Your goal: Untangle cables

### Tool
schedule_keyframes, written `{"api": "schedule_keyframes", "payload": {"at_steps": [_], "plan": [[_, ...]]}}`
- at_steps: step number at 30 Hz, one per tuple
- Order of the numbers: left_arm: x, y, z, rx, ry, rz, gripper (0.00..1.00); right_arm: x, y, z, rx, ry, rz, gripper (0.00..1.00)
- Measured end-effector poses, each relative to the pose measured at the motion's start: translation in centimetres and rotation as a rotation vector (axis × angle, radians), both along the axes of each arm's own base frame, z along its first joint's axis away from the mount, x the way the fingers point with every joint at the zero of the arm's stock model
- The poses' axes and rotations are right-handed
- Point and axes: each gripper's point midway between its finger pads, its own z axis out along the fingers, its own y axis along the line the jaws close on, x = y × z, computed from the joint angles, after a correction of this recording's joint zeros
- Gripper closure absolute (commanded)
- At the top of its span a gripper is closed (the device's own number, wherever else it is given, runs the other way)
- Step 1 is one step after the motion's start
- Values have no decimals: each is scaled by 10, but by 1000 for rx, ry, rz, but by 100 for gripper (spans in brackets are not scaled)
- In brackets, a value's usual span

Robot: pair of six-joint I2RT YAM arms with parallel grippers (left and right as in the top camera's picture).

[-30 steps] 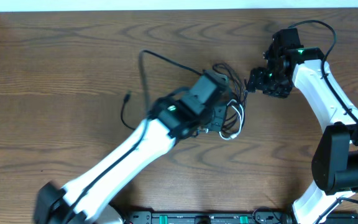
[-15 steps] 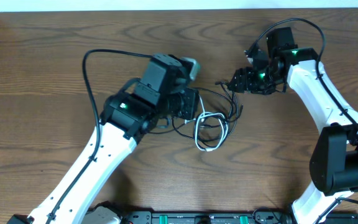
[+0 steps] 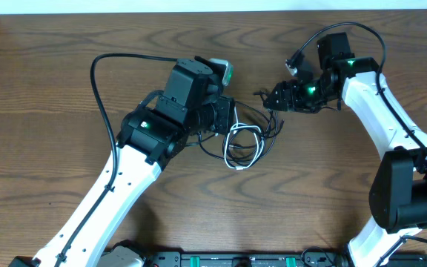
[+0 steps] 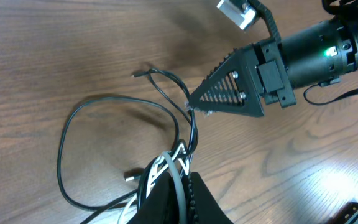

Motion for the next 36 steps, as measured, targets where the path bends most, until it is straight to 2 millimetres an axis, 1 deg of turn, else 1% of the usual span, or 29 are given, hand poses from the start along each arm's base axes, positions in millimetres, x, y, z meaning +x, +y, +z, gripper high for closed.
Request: {"api": "schedule_keyframes", "payload": {"at_steps": [3,6,7,8,9,10,12,16,22,24,29,33,36], "plan": [[2,-1,2,-6,-11,1,93,-2,5,3,21,-12,30,30],[3,-1,4,-10,-18,1,93,-13,21,0,-1,-55,137,30],[3,-1,4,-10,-18,1,93,-14,23,0,-5,-60,153,30],[3,-1,3,-10,-17,1,93,-21,31,-1,-13,-81,213,30],[3,-1,3,-10,-17,1,93,-22,31,-1,-14,-83,220,30],[3,-1,3,-10,-17,1,93,-30,41,-2,-20,-106,289,30],[3,-1,3,-10,-17,2,93,-42,51,-4,-28,-128,378,29],[3,-1,3,-10,-17,2,93,-57,64,-6,-41,-175,507,27],[3,-1,3,-10,-17,2,93,-56,66,-11,-79,-236,567,23],[3,-1,3,-10,-17,2,93,-53,68,-15,-84,-259,570,20],[3,-1,3,-10,-17,2,93,-45,78,-27,-98,-307,549,19],[4,-1,3,-10,-16,4,92,-45,84,-39,-133,-307,512,25],[4,-1,3,-10,-17,4,93,-46,84,-44,-145,-299,502,30]]}}
